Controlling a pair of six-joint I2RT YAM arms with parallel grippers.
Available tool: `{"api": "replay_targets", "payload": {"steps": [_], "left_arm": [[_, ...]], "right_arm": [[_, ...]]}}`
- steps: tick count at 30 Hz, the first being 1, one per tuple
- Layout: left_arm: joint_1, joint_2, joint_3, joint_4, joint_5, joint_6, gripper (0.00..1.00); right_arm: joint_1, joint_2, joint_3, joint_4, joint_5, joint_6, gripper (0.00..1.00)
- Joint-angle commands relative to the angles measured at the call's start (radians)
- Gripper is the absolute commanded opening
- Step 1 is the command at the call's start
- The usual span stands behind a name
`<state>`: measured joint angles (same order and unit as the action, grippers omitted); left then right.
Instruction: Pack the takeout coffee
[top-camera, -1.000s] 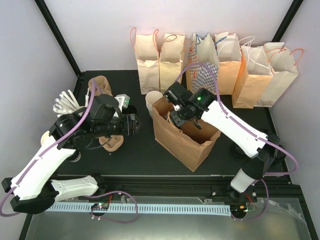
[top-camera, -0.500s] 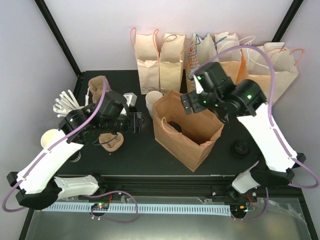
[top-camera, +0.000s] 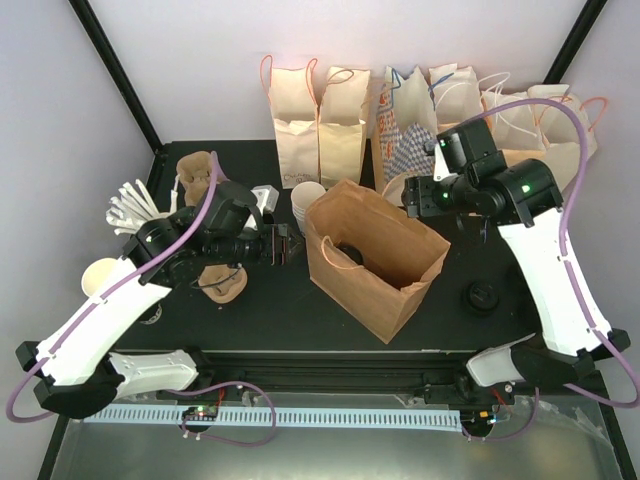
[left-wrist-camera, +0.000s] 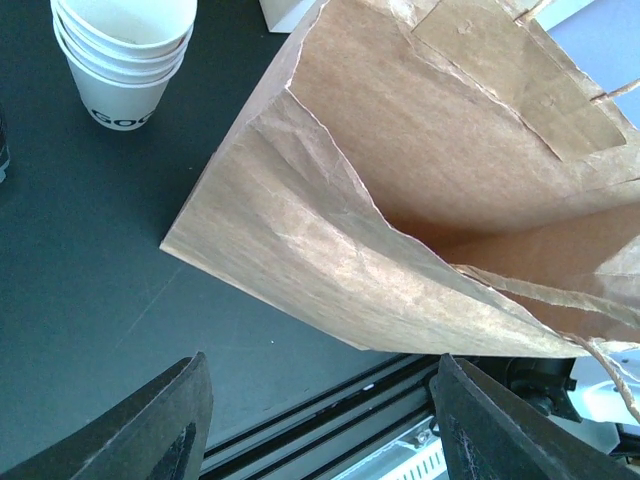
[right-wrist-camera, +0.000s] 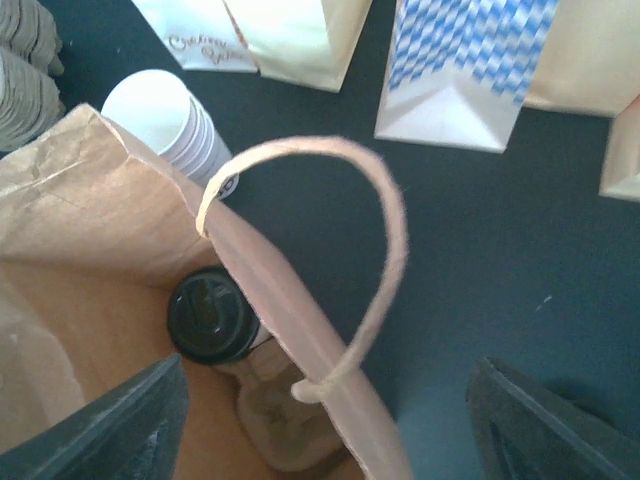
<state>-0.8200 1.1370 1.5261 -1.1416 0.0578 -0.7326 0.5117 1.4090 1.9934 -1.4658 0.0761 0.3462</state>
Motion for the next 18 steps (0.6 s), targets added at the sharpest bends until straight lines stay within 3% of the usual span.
{"api": "replay_targets", "payload": {"steps": [1, 9, 18], "left_arm": [[-0.005, -0.010, -0.006, 0.036, 0.011, 0.006, 0.64], [-0.005, -0.032, -0.035, 0.046, 0.005, -0.011, 0.64], [-0.005, -0.042, -0.056, 0.053, 0.002, -0.014, 0.64]], "right_arm": [[-0.011, 0.025, -0.040, 0.031, -0.116, 0.009, 0.72], [-0.059, -0.018, -0.027, 0.064, 0.002, 0.032, 0.03], [-0.265, -0.051, -0.065, 0.132, 0.053, 0.076, 0.03]]}}
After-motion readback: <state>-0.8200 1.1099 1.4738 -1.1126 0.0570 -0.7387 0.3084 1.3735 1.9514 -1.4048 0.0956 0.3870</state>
